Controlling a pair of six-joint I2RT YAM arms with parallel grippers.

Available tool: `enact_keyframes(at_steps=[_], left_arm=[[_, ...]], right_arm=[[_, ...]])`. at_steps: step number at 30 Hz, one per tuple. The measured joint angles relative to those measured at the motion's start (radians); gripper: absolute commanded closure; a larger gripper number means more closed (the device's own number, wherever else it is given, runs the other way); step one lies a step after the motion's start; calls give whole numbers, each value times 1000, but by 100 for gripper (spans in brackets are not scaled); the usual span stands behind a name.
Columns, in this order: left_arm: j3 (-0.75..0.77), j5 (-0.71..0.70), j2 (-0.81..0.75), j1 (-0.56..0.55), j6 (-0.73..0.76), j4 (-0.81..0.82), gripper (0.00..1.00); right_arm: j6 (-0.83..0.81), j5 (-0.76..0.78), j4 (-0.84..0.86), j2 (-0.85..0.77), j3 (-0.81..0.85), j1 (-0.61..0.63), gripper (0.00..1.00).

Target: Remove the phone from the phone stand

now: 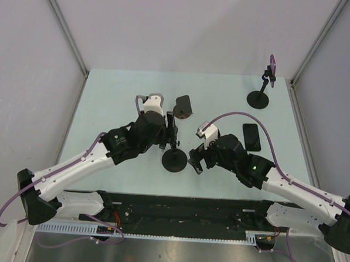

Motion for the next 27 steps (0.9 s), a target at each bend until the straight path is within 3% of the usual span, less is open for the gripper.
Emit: enact_keyframes(at_steps=[1, 4, 12, 27], left_arm=[[4, 8, 0, -1, 1, 2, 12], [13, 32, 0, -1, 6, 6, 0], [46, 117, -6, 31, 61, 13, 0], [-24, 470, -187, 480, 237, 22, 0]], right_arm=[[4, 5, 10, 11, 0, 4, 3], [10, 16, 43, 46, -1, 14, 3], [57, 24, 158, 153, -1, 34, 2], [165, 80, 343, 359, -1, 47, 2]])
